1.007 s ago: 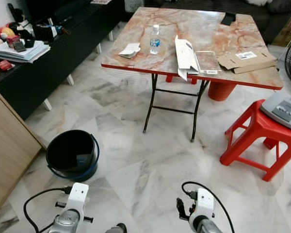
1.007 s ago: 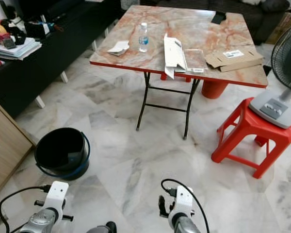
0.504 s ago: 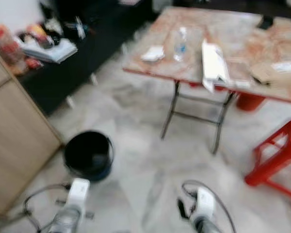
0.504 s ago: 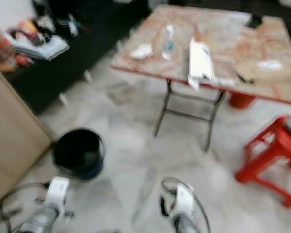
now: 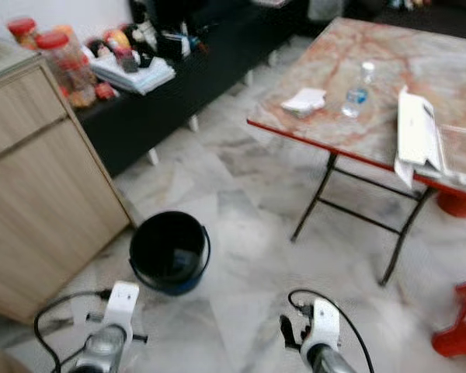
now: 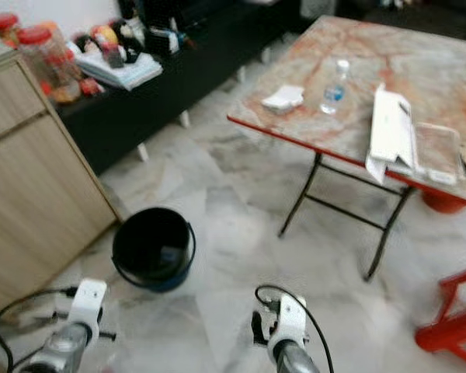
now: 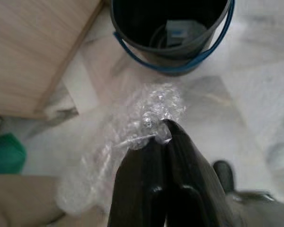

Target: Picking trash to rubbish bin

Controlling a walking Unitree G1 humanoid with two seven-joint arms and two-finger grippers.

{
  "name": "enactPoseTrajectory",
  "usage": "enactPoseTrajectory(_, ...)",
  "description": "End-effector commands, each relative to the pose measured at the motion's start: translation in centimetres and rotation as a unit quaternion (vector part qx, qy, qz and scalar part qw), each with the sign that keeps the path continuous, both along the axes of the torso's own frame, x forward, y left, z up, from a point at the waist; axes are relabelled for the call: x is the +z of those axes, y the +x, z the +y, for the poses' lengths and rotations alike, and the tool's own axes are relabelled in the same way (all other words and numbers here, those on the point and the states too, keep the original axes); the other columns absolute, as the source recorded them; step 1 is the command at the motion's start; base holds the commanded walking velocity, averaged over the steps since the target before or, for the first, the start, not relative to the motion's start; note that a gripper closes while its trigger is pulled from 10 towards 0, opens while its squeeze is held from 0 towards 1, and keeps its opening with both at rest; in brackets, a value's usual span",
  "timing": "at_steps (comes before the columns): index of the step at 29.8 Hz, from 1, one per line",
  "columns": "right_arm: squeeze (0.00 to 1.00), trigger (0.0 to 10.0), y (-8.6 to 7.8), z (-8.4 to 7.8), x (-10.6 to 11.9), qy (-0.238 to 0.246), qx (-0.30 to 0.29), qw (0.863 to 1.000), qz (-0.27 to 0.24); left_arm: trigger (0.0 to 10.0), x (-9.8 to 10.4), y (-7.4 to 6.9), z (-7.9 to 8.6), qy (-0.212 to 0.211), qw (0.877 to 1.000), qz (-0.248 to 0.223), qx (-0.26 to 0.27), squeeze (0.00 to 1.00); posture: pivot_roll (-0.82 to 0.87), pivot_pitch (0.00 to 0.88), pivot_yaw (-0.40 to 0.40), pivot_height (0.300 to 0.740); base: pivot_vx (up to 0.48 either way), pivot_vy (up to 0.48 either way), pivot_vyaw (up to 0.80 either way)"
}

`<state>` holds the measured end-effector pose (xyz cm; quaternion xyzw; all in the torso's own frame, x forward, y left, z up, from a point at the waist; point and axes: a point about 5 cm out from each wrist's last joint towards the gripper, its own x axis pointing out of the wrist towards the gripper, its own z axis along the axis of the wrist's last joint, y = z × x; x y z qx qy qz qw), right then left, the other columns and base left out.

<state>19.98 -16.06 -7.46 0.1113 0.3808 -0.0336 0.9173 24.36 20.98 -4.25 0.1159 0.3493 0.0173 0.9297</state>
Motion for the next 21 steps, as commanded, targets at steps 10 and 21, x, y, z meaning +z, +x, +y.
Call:
enactPoseTrajectory(10, 0.0, 10.0, 0.5, 1.1, 0.2, 0.014, 0.0, 1.0, -0.004, 10.0, 0.4, 0.1, 0.9, 0.012, 1.0, -0.012, 0.004, 0.0, 0.1, 0.125, 0.006, 0.74, 0.362, 0.0, 0.23)
enactPoseTrajectory(21, 0.0, 10.0, 0.4, 1.1, 0.2, 0.017, -0.002, 1.0, -0.003, 10.0, 3.1, 2.8, 1.1, 0.008, 0.995, -0.104, 0.002, 0.0, 0.1, 0.124, 0.01, 0.74, 0.366, 0.0, 0.0)
